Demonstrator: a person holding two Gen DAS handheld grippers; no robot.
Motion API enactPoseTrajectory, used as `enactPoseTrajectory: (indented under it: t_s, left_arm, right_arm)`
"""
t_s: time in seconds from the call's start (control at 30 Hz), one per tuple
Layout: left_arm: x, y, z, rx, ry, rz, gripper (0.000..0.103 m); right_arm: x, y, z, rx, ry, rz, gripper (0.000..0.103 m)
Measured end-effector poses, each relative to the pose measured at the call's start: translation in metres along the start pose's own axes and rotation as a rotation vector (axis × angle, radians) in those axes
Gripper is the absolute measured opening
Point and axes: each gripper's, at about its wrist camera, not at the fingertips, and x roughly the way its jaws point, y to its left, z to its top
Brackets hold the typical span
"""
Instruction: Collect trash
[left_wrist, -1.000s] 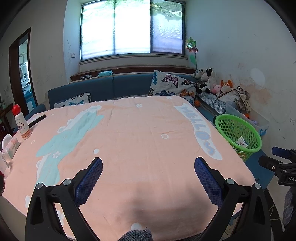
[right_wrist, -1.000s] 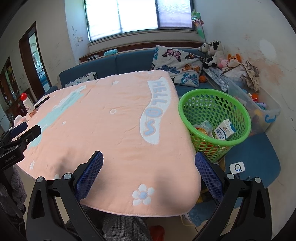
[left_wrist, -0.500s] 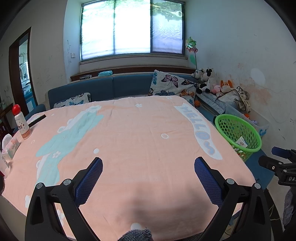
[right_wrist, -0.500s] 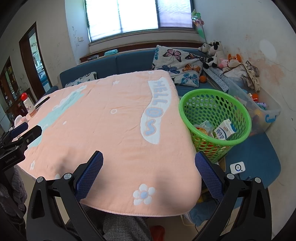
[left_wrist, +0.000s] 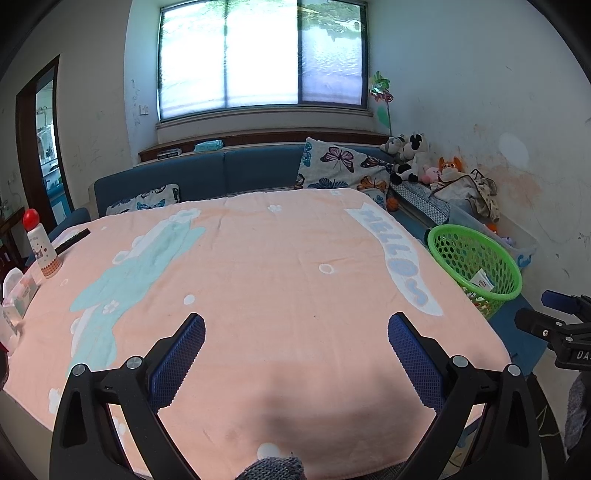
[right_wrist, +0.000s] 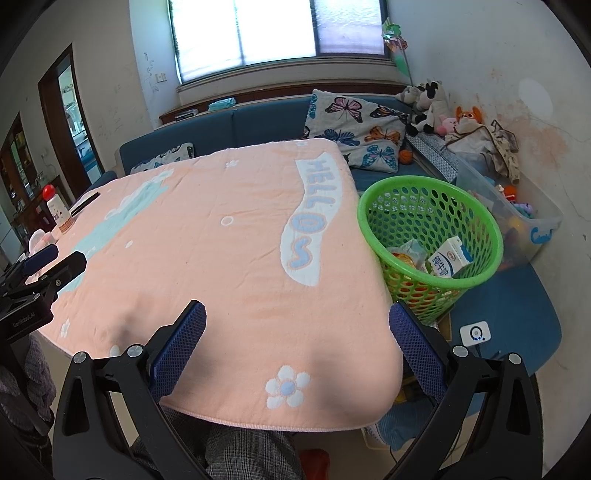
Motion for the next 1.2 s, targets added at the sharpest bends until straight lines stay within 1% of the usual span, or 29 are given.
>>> enactPoseTrajectory:
  t_s: [0.33,1.2]
  left_arm:
    - [0.0041,-0.0012,-0.0029,0.002,0.010,0.000,0.096]
    - [0.0049,-0.0038,-0.0039,0.008,0.006,-0.006,0.096]
  right_arm:
    - [0.0055,0.0012,-0.0025,0.000,0.014,0.004,0.099]
    - [0.0096,0.0044,-0.0028,-0.006,0.019,0.017,0.098]
